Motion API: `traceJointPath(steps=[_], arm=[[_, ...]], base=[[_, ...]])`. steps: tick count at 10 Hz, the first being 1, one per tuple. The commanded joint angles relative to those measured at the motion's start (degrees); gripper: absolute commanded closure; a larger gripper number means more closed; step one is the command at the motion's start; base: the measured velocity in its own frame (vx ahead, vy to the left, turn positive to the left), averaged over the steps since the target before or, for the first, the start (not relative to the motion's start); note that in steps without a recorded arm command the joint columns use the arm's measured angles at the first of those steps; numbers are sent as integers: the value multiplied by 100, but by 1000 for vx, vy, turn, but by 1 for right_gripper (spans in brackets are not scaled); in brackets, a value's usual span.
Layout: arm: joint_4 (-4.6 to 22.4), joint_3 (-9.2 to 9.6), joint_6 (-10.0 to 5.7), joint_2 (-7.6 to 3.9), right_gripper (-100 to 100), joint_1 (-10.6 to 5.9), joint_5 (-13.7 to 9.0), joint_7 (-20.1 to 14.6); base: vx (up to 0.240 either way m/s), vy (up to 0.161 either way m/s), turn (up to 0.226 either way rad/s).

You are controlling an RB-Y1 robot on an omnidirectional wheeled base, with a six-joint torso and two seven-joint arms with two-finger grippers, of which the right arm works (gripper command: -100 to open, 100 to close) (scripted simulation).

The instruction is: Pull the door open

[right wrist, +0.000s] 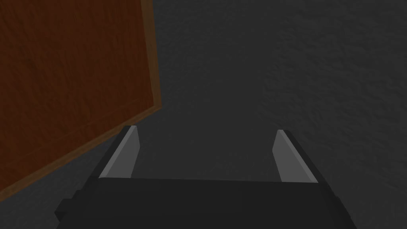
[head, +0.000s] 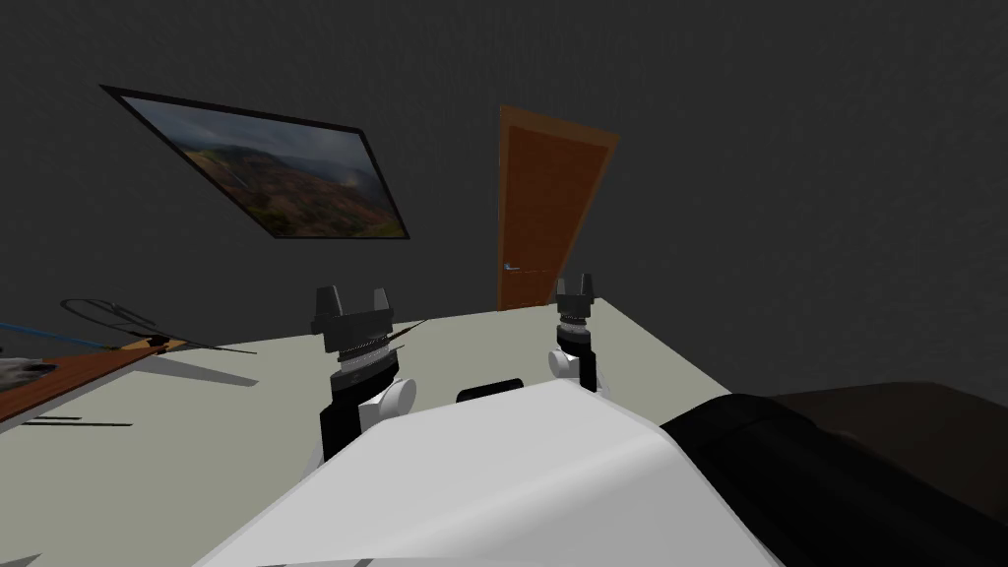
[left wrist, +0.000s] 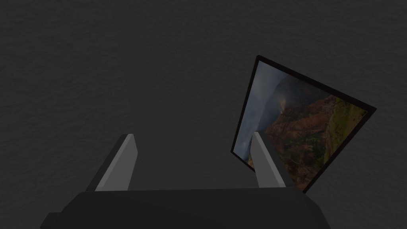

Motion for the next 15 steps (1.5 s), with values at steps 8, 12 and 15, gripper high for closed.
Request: traceJointPath(steps=[8,12,15], arm=[[1050,14,-146,-217,-100,-392,-76,7],[1651,22,-229,-317,-100,-616,-119,10],[2173,30,-302,-395,-100,-811,-157,14]], base=[[93,-7,18],[93,-13,21],[99,-11,23]])
